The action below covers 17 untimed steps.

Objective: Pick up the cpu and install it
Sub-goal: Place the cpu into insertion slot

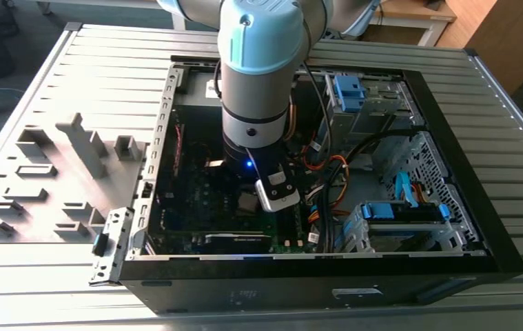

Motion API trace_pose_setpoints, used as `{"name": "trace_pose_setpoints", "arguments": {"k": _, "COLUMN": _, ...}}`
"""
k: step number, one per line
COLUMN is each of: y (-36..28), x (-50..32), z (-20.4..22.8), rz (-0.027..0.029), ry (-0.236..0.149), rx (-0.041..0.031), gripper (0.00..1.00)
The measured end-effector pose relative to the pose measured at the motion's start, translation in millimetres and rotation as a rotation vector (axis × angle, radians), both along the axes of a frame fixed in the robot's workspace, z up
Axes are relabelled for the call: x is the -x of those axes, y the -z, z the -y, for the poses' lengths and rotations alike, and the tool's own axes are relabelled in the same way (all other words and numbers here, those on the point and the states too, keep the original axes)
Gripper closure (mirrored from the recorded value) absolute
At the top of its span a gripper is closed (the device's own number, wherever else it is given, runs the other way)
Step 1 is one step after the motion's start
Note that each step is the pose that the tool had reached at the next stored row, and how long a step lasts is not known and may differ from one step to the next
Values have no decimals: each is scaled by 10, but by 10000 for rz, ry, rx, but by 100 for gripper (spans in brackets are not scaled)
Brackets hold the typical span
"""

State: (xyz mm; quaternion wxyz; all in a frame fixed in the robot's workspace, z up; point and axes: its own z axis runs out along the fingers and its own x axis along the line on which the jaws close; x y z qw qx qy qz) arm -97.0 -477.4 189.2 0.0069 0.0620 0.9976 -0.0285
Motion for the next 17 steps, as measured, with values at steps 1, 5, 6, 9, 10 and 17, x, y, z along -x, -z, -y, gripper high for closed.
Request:
{"name": "trace_pose_setpoints", "arguments": {"k": 1, "y": 0, "x": 0, "z": 0, "rz": 0, "ry": 0, "rx": 0, "gripper": 49}}
{"name": "trace_pose_setpoints", "arguments": {"k": 5, "y": 0, "x": 0, "z": 0, "rz": 0, "ry": 0, "rx": 2, "gripper": 49}}
{"name": "trace_pose_setpoints", "arguments": {"k": 6, "y": 0, "x": 0, "z": 0, "rz": 0, "ry": 0, "rx": 4, "gripper": 49}}
{"name": "trace_pose_setpoints", "arguments": {"k": 9, "y": 0, "x": 1, "z": 1, "rz": 0, "ry": 0, "rx": -18, "gripper": 49}}
{"name": "trace_pose_setpoints", "arguments": {"k": 10, "y": -1, "x": 1, "z": 0, "rz": 1, "ry": 2, "rx": -50, "gripper": 49}}
{"name": "trace_pose_setpoints", "arguments": {"k": 17, "y": -5, "x": 0, "z": 1, "rz": 0, "ry": 0, "rx": -90, "gripper": 49}}
